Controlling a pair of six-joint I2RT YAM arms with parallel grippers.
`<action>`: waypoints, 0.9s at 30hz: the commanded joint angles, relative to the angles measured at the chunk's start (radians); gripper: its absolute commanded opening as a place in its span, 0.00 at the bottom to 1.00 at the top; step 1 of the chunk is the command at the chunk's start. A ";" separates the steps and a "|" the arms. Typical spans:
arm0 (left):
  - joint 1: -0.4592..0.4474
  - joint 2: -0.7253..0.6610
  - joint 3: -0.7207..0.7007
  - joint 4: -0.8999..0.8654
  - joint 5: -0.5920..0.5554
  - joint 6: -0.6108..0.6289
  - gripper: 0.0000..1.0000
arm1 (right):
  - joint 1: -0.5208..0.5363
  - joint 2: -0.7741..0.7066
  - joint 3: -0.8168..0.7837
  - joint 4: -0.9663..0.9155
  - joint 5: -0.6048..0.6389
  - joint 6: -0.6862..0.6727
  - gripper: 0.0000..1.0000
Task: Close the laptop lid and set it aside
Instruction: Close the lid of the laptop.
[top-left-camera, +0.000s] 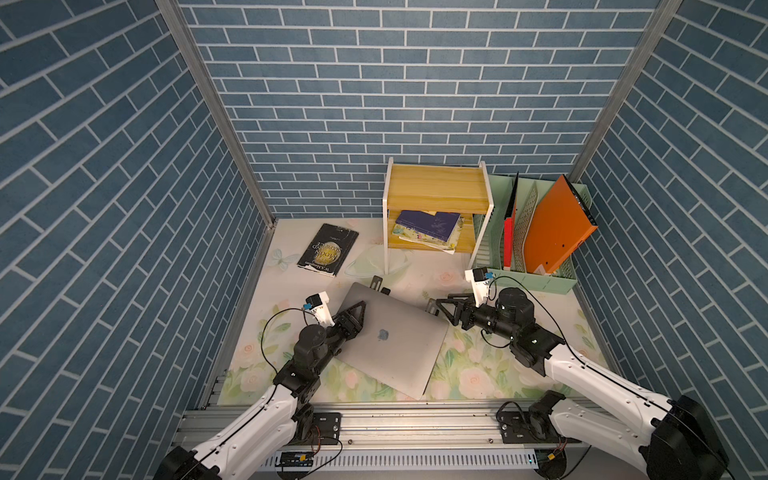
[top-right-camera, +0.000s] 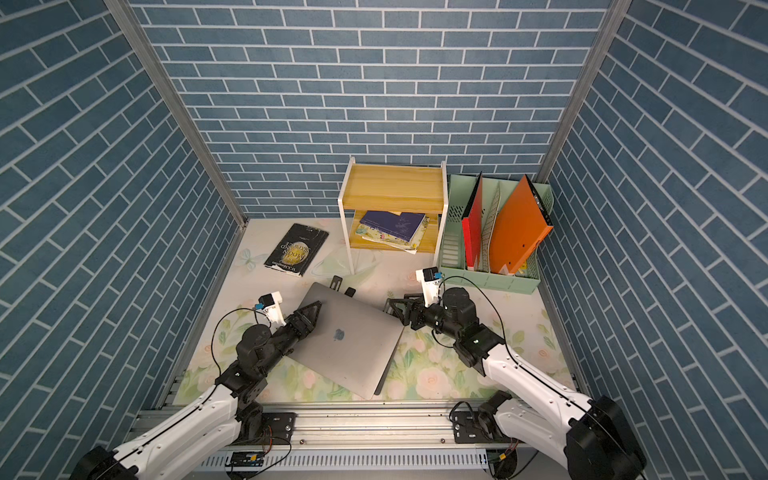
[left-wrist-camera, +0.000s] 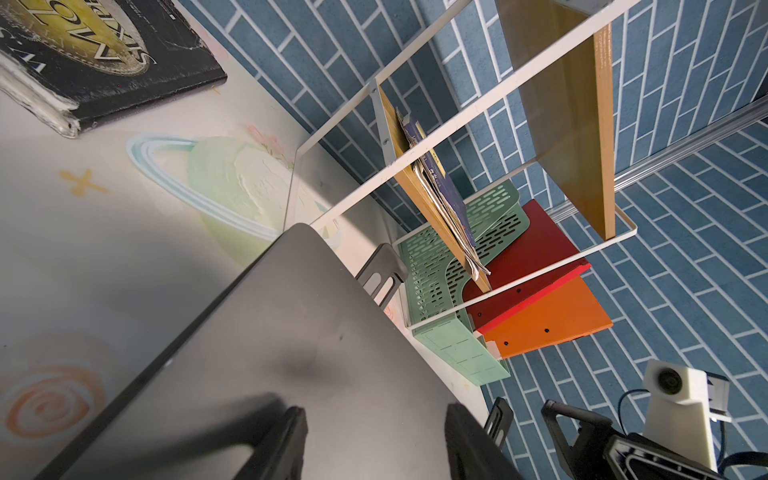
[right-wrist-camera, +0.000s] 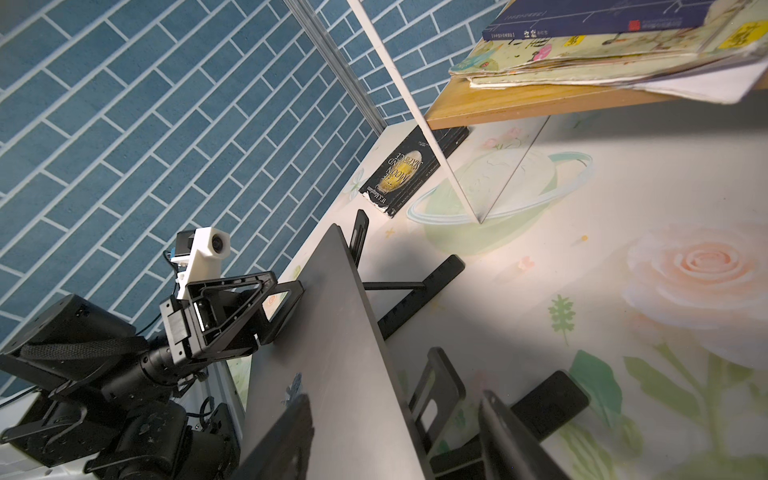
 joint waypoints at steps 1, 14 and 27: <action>0.000 0.035 -0.043 -0.148 -0.019 0.001 0.60 | -0.009 -0.007 -0.016 0.027 -0.021 0.020 0.64; 0.001 0.050 -0.074 -0.268 -0.043 -0.087 0.60 | -0.014 -0.021 -0.050 0.027 -0.029 0.030 0.64; 0.003 -0.191 0.059 -0.454 -0.084 0.004 0.66 | -0.039 -0.117 -0.091 -0.018 -0.040 0.047 0.72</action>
